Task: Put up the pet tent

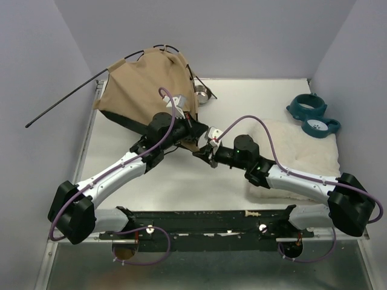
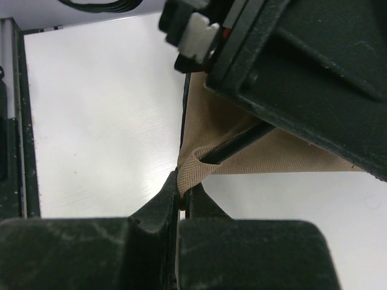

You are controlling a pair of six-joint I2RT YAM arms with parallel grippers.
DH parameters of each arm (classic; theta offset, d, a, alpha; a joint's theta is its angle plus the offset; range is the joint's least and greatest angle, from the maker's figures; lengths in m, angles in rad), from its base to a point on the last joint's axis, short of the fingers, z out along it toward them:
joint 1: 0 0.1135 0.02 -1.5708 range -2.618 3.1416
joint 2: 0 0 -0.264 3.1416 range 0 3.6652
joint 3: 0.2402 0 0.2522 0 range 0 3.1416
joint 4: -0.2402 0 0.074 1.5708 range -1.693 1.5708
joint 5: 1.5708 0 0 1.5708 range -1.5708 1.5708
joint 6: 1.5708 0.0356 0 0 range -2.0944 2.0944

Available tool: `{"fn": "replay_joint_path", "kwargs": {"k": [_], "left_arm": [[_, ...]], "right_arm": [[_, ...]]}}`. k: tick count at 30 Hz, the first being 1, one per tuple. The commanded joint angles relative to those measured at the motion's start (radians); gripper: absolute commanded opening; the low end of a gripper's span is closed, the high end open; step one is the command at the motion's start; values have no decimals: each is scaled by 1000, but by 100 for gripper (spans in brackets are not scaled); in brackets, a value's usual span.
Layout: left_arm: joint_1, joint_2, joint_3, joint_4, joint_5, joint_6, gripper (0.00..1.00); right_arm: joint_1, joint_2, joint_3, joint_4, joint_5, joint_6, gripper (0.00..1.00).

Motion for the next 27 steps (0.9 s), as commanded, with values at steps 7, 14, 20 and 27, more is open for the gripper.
{"fn": "replay_joint_path", "kwargs": {"k": [7, 14, 20, 27], "left_arm": [[15, -35, -68, 48, -88, 19, 0], [13, -40, -97, 59, -98, -6, 0], [12, -26, -87, 60, -98, -24, 0], [9, -22, -85, 47, -98, -24, 0]], "right_arm": [[-7, 26, 73, -109, 3, 325, 1], [-27, 33, 107, -122, 51, 433, 12], [-53, 48, 104, -80, 95, 528, 17], [-71, 65, 101, -10, 112, 560, 21]]}}
